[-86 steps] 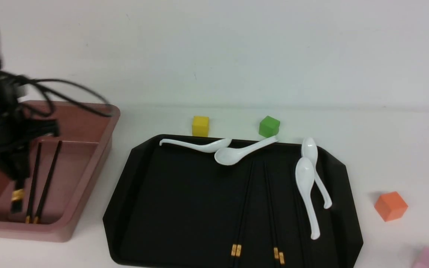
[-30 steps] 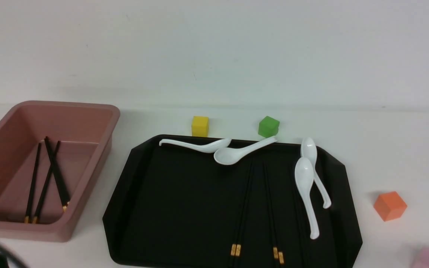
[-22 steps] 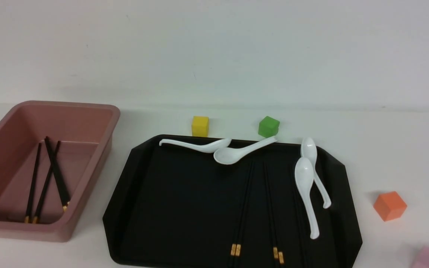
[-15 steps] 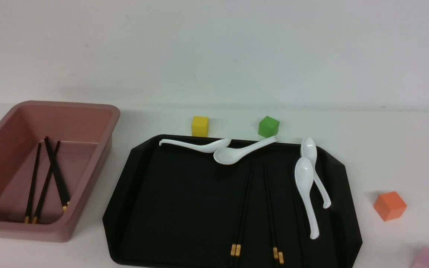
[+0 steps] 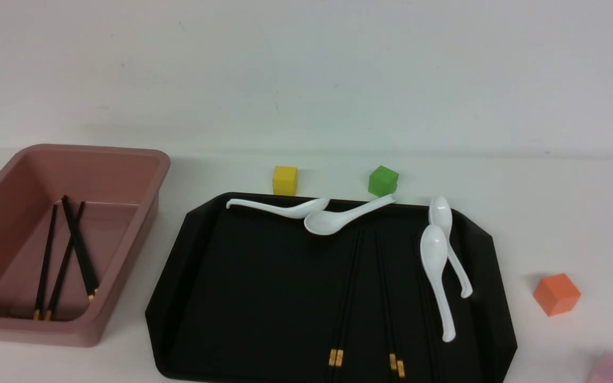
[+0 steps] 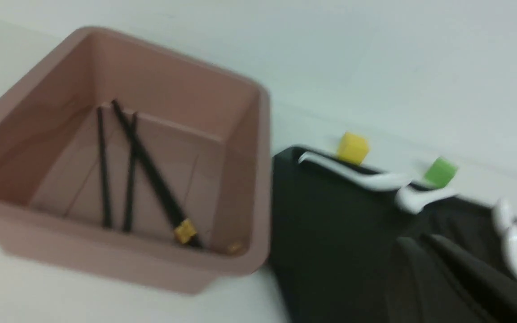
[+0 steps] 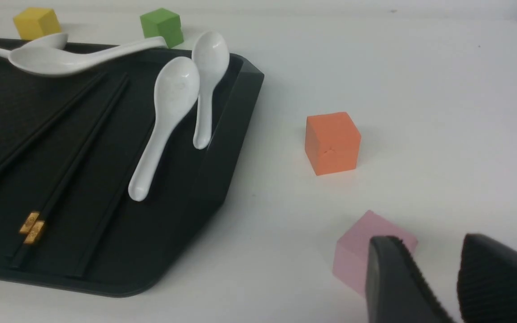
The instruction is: On white tablecloth take chopsticks from black tray and put them in box.
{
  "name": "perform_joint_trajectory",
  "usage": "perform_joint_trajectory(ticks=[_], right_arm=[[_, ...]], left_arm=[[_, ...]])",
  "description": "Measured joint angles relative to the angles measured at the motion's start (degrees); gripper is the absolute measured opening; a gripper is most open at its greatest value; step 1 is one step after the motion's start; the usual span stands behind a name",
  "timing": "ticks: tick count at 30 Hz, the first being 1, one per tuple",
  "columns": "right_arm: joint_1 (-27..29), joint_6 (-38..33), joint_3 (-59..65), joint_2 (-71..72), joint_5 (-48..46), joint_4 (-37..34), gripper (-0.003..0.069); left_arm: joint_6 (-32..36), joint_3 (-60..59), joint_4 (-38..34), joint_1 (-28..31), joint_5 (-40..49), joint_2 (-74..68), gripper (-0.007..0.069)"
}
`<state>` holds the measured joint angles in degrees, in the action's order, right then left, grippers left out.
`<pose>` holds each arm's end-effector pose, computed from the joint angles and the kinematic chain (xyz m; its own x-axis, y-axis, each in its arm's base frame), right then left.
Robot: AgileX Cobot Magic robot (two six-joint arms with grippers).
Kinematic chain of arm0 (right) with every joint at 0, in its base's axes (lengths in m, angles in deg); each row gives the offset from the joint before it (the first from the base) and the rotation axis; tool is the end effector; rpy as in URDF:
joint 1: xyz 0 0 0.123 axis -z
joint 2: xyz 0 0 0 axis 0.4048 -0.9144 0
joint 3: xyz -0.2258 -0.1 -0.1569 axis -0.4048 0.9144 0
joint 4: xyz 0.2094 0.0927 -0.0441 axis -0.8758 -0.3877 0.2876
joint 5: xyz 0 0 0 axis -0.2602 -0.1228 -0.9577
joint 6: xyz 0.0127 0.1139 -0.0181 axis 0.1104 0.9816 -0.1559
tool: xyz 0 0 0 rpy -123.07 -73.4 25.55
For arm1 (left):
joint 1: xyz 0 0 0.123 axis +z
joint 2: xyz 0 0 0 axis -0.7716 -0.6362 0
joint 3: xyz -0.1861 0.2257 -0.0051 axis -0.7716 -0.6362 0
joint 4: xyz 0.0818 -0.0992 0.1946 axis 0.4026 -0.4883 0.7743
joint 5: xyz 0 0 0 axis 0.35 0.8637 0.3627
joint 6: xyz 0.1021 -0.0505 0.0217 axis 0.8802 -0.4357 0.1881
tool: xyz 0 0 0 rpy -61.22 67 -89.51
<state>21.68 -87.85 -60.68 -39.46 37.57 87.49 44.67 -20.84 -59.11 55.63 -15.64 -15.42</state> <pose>0.0502 0.0034 0.1677 -0.2856 0.0584 -0.9566 -0.0311 0.9970 0.0702 0.0483 -0.0187 0.2525 -0.2339 -0.3388 -0.9113 0.0308 0.9343 -0.3552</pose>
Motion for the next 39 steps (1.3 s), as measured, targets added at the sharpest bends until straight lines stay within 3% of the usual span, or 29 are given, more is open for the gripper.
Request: perform_joint_trajectory(ticks=[8, 12, 18, 26, 39], right_arm=[[0.0, 0.0, 0.0, 0.0, 0.0, 0.0, 0.0242], [0.0, 0.0, 0.0, 0.0, 0.0, 0.0, 0.0242], [0.0, 0.0, 0.0, 0.0, 0.0, 0.0, 0.0242], [0.0, 0.0, 0.0, 0.0, 0.0, 0.0, 0.0242], [0.0, 0.0, 0.0, 0.0, 0.0, 0.0, 0.0242]], left_arm=[[-10.9, -11.9, 14.0, -11.2, -5.2, 5.9, -0.0008], [-13.6, -15.7, 17.8, -13.4, -6.0, 7.4, -0.0007], [-14.1, -18.0, 18.3, -12.6, -6.0, 7.5, -0.0001], [-14.1, -18.0, 18.3, -7.1, -6.3, 7.5, 0.0005], [-14.1, -18.0, 18.3, -6.6, -6.4, 7.5, 0.0011]])
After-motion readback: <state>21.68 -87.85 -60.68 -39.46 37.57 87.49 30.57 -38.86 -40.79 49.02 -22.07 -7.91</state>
